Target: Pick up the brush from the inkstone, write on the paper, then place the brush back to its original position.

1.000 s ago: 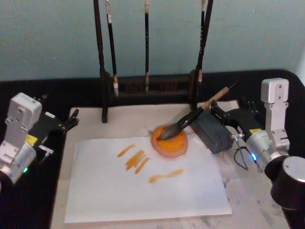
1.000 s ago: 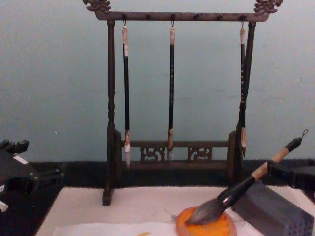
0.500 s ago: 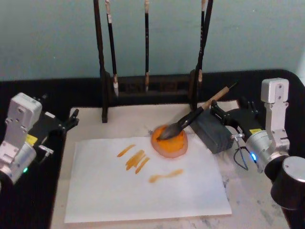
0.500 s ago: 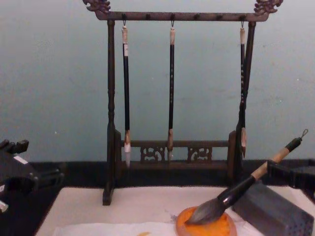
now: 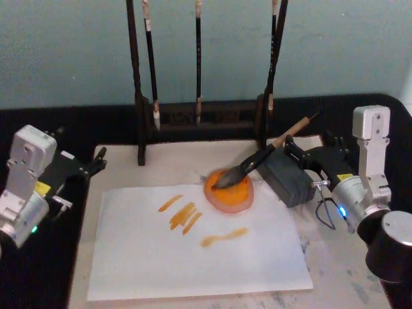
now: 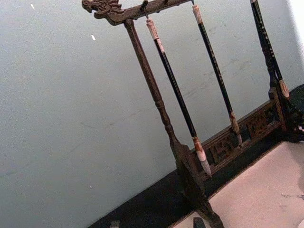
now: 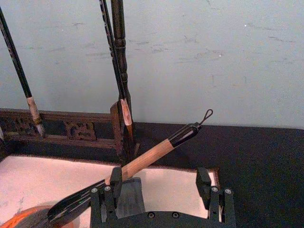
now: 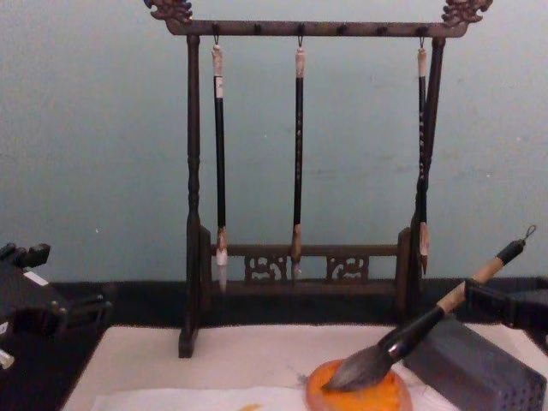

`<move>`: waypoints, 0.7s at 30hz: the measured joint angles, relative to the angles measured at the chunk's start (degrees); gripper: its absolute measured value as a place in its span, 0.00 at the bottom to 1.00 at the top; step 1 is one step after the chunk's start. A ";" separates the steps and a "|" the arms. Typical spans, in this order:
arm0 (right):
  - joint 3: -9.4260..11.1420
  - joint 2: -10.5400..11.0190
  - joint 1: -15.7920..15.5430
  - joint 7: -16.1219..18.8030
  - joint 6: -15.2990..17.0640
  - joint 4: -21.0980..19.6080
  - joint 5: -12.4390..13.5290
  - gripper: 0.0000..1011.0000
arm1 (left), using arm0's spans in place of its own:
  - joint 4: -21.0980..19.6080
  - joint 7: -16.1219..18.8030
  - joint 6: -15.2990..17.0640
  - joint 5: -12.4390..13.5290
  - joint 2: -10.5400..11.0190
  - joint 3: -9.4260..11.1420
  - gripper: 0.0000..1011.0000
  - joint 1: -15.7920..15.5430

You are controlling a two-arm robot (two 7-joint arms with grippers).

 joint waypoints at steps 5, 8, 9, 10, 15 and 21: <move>0.00 0.00 0.00 0.00 0.00 0.00 0.00 0.99 | 0.00 0.00 0.00 0.00 0.00 0.00 0.99 0.00; 0.00 0.00 0.00 0.00 0.00 0.00 0.00 0.99 | 0.00 0.00 0.00 0.00 0.00 0.00 0.99 0.00; 0.00 0.00 0.00 0.00 0.00 0.00 -0.01 0.99 | 0.00 0.00 0.00 0.00 0.00 0.00 0.99 0.00; 0.00 0.00 0.00 0.00 0.00 0.00 0.00 0.99 | 0.00 0.00 0.00 0.00 0.00 0.00 0.99 0.00; 0.00 0.00 0.00 0.00 0.00 0.00 0.00 0.99 | 0.00 0.00 0.00 0.00 0.00 0.00 0.99 0.00; 0.00 0.00 0.00 0.00 0.00 0.00 0.00 0.99 | 0.00 0.00 0.00 0.00 0.00 0.00 0.99 0.00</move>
